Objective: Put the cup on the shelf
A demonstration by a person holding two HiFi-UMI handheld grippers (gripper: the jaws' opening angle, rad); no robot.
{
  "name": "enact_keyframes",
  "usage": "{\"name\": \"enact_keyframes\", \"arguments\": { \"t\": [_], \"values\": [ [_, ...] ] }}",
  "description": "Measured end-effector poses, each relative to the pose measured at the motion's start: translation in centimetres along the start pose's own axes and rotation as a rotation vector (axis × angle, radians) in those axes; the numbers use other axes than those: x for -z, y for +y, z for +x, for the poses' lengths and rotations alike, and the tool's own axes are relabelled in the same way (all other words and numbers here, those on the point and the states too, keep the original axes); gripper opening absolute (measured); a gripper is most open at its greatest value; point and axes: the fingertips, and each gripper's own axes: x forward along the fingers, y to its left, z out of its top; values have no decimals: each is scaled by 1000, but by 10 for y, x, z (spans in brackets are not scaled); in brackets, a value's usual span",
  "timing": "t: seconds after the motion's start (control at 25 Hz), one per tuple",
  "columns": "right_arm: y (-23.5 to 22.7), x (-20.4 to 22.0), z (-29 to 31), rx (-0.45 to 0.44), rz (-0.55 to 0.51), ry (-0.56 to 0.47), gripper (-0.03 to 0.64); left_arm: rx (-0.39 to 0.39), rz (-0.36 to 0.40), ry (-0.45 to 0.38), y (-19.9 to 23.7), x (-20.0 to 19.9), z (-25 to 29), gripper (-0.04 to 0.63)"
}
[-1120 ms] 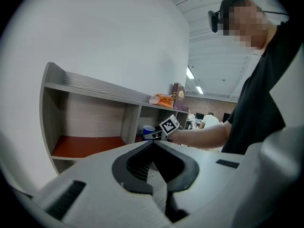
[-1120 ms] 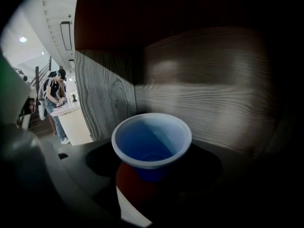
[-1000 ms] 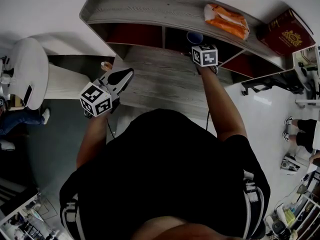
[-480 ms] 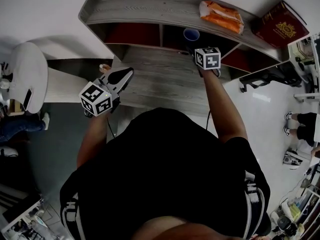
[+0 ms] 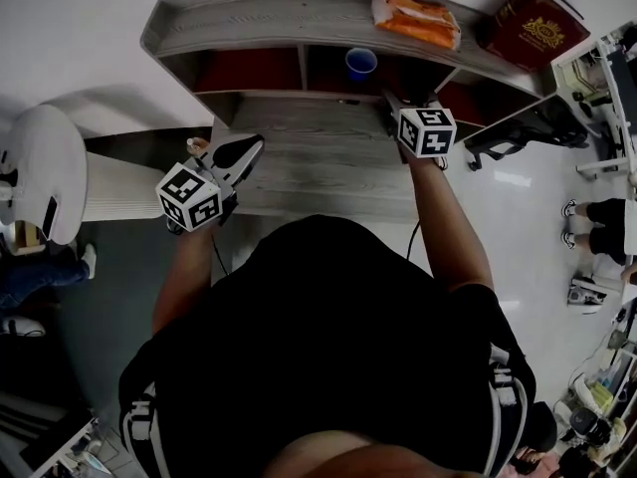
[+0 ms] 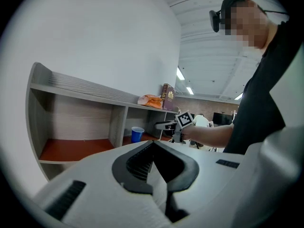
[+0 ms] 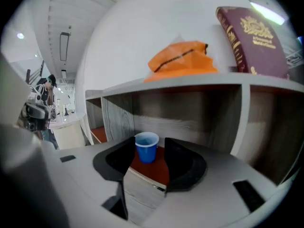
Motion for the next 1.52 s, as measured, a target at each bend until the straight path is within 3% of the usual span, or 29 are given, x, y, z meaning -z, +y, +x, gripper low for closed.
{"name": "enact_keyframes", "arguments": {
  "t": [0.12,0.24,0.36,1.52],
  "values": [
    [4,-19,-23,3,11,-58,160,22,6,0,-5,-1,5,17],
    [9,-33,-43,8,2,-107,71,40,11,2,-10,-1,8,17],
    [16,-40,-58,-1,-3,-128,40,57,16,5,-16,0,11,17],
    [49,-29,-165,36,-4,-266,15,132,46,0,-69,4,4,17]
  ]
}}
